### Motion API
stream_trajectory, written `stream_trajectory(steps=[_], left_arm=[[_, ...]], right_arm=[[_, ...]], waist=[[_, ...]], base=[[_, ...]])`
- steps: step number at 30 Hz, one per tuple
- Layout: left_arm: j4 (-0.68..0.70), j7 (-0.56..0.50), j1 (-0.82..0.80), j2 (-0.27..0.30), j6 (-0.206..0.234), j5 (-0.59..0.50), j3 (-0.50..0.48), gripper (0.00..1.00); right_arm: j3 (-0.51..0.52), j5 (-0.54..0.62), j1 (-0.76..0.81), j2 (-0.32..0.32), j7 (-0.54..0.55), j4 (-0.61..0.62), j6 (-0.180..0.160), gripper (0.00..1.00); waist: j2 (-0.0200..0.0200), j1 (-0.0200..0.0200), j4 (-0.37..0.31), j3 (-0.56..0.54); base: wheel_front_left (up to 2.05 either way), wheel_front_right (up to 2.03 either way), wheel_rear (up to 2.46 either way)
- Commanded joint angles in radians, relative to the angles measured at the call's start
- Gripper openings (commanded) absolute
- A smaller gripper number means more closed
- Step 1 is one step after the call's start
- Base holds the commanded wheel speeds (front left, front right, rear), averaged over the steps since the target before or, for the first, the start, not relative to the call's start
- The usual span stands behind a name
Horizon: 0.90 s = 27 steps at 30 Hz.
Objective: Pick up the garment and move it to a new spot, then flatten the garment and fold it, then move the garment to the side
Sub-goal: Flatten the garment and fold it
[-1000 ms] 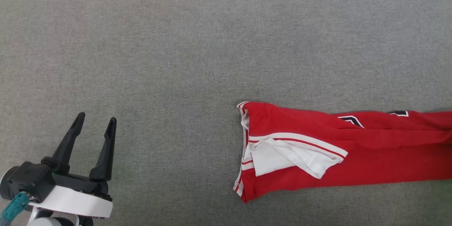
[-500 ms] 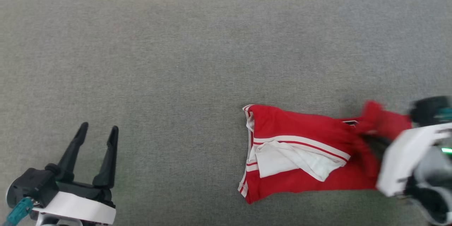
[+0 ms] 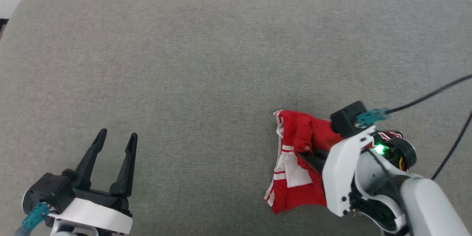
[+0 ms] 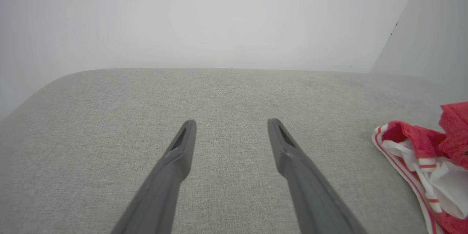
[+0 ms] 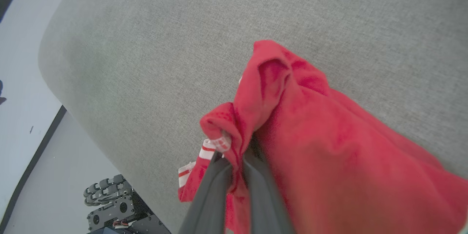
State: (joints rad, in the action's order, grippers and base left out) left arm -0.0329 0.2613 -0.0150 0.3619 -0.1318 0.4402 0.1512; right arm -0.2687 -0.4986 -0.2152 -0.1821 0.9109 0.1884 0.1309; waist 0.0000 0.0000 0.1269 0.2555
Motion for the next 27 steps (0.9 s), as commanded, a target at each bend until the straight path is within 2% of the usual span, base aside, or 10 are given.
stream_trajectory(steps=[1,12,14,15,16,27], left_arm=[[-0.001,0.005,-0.014,-0.004,0.002,-0.001,-0.002,1.00],[-0.011,0.005,-0.017,-0.023,0.002,0.020,-0.020,1.00],[-0.014,0.005,-0.008,-0.024,0.002,0.020,-0.025,1.00],[-0.016,0.005,-0.003,-0.026,0.002,0.021,-0.028,1.00],[-0.017,0.005,0.002,-0.028,0.002,0.021,-0.031,1.00],[-0.035,0.005,0.044,-0.027,0.002,0.027,-0.041,1.00]], right_arm=[[-0.017,0.018,-0.019,-0.006,-0.018,-0.027,0.000,0.00],[-0.099,0.038,-0.065,-0.025,-0.144,-0.246,0.000,0.00],[-0.106,0.036,-0.069,-0.023,-0.163,-0.264,0.000,0.46],[-0.105,0.034,-0.072,-0.023,-0.174,-0.269,0.000,0.92],[-0.100,0.031,-0.073,-0.023,-0.185,-0.272,0.000,1.00],[0.018,0.000,-0.057,-0.048,-0.256,-0.236,0.000,1.00]], waist=[[0.0000,0.0000,0.013,-0.001],[0.0000,0.0000,0.057,-0.014],[0.0000,0.0000,0.054,-0.020],[0.0000,0.0000,0.050,-0.024],[0.0000,0.0000,0.046,-0.030],[0.0000,0.0000,-0.025,-0.083]], base=[[0.00,0.00,0.00],[0.00,0.00,0.00],[0.00,0.00,0.00],[0.00,0.00,0.00],[0.00,0.00,0.00],[0.00,0.00,0.00]])
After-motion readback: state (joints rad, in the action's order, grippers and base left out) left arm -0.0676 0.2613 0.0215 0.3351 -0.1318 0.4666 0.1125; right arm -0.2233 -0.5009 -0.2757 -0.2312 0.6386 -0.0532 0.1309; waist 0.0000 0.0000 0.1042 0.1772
